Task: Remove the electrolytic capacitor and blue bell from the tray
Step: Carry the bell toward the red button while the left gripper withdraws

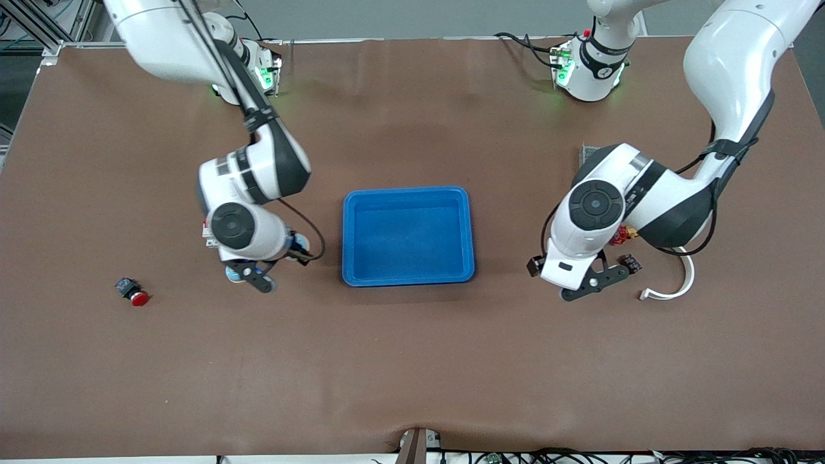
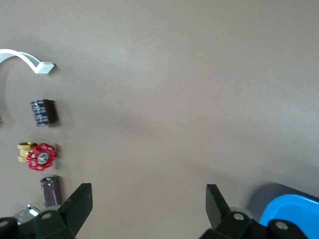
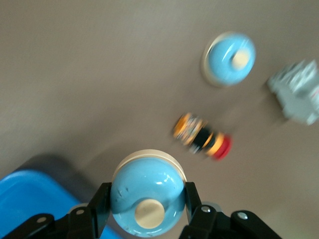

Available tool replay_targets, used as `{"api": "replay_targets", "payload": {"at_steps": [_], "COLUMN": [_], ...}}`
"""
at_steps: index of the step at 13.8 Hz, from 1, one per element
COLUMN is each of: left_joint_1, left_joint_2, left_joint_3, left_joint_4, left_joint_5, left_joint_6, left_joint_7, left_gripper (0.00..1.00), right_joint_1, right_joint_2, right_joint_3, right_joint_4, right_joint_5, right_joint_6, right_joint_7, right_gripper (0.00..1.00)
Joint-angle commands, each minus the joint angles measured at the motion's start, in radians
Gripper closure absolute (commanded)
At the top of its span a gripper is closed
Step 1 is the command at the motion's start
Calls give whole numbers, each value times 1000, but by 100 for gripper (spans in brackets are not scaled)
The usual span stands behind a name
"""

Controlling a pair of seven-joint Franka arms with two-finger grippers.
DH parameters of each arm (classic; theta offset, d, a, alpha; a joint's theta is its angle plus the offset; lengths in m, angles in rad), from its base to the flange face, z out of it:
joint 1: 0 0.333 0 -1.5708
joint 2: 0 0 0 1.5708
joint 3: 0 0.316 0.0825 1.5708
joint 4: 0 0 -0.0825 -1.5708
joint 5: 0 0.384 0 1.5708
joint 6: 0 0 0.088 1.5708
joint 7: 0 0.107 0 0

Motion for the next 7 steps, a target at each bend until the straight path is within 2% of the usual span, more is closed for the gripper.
{"api": "replay_targets", "payload": {"at_steps": [1, 4, 7], "left_joint_1": [-211, -313, -422], "left_joint_2": [-23, -108, -245], "left_joint_3": [210, 386, 619], "left_joint_4": [132, 141, 125], "left_joint_5": [-110, -261, -482], "left_joint_6": [-16, 33, 35], "left_joint_7": [30, 128, 326], "left_gripper": [0, 0, 0], "right_joint_1": [-56, -156, -268], "right_joint_2": [-37, -37, -38], "right_joint_3": [17, 18, 18], "right_joint_4": [-38, -38, -39], "right_joint_5": [-137, -158, -158], "right_joint_6": [-1, 8, 20], "right_joint_7": [-55, -244, -453], "right_gripper": [100, 100, 100]}}
